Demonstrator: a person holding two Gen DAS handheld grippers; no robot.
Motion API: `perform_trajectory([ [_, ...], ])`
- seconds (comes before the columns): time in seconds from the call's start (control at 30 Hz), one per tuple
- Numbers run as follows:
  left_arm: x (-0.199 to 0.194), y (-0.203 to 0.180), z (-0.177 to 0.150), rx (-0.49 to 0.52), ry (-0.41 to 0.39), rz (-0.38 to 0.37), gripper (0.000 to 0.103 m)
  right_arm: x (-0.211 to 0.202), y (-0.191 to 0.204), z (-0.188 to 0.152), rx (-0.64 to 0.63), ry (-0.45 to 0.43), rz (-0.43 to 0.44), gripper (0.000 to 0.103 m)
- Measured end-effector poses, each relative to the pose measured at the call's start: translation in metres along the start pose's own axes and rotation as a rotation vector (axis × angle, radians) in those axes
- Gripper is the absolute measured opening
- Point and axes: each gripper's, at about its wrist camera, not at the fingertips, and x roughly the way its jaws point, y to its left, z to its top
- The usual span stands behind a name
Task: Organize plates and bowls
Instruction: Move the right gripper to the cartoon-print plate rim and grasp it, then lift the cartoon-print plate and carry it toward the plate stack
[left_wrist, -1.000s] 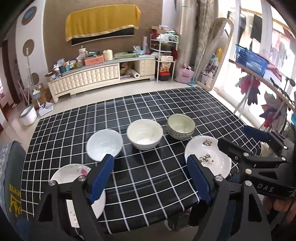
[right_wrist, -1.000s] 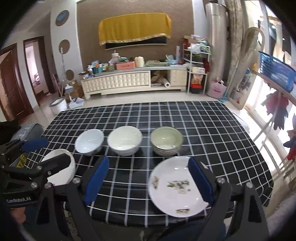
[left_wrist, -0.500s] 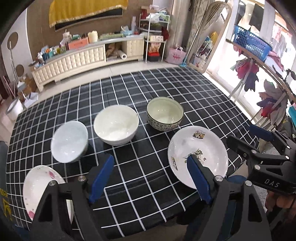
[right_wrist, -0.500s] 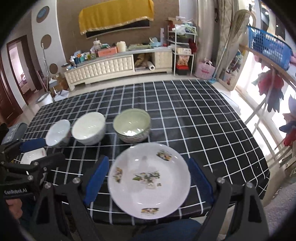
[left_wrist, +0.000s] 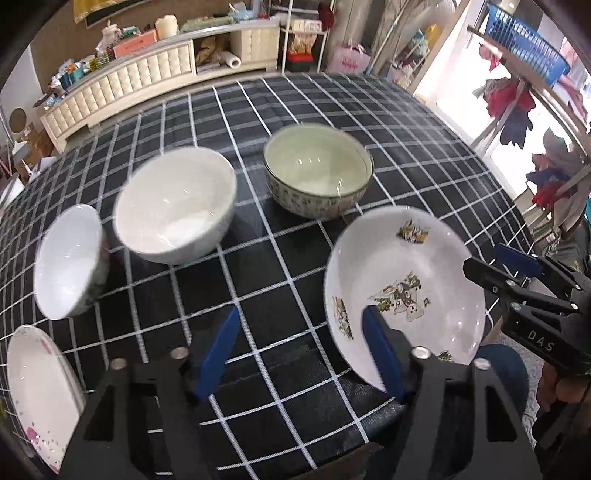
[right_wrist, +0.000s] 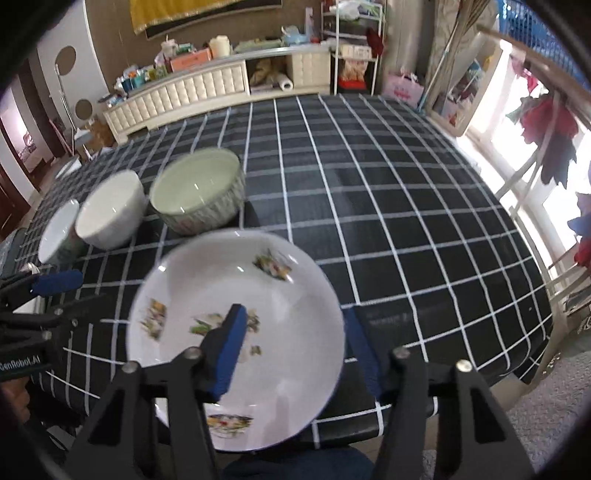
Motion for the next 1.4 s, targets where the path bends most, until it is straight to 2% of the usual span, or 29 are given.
perform_trajectory([
  [0.07,0.011,-0.003,0.0,0.005,0.028,-0.009,0.054,0.007,-0.004,-0.002,0.006,0.017,-0.007,0.053],
  [0.2,0.032,-0.009,-0.003,0.02,0.087,-0.048,0.029,0.016,-0.017,-0.004,0.03,0.035,-0.008,0.049],
  [0.27,0.038,-0.012,-0.006,0.026,0.104,-0.055,0.027,0.022,-0.02,-0.006,0.033,0.055,-0.015,0.044],
  [0.37,0.044,-0.017,-0.008,0.034,0.109,-0.053,0.023,0.031,-0.024,-0.01,0.045,0.088,-0.016,0.031],
  [0.5,0.045,-0.02,-0.008,0.034,0.113,-0.066,0.016,0.032,-0.03,-0.011,0.072,0.094,0.031,0.026],
  [0.57,0.046,-0.021,-0.008,0.034,0.112,-0.063,0.015,0.035,-0.029,-0.011,0.075,0.102,0.061,0.022],
  [0.7,0.048,-0.023,-0.007,0.026,0.106,-0.061,0.015,0.035,-0.028,-0.012,0.064,0.106,0.069,0.022],
  [0.83,0.047,-0.026,-0.008,0.026,0.098,-0.038,0.015,0.04,-0.036,-0.009,0.081,0.126,0.12,0.023],
  [0.97,0.046,-0.028,-0.01,0.026,0.09,-0.021,0.015,0.037,-0.03,-0.008,0.05,0.124,0.082,0.024],
  [1.1,0.044,-0.028,-0.011,0.013,0.111,-0.045,0.015,0.031,-0.028,-0.008,0.095,0.115,0.062,0.024],
  [1.4,0.002,-0.002,-0.012,-0.009,0.033,-0.013,0.015,0.008,0.006,0.0,0.08,0.079,0.08,0.024],
])
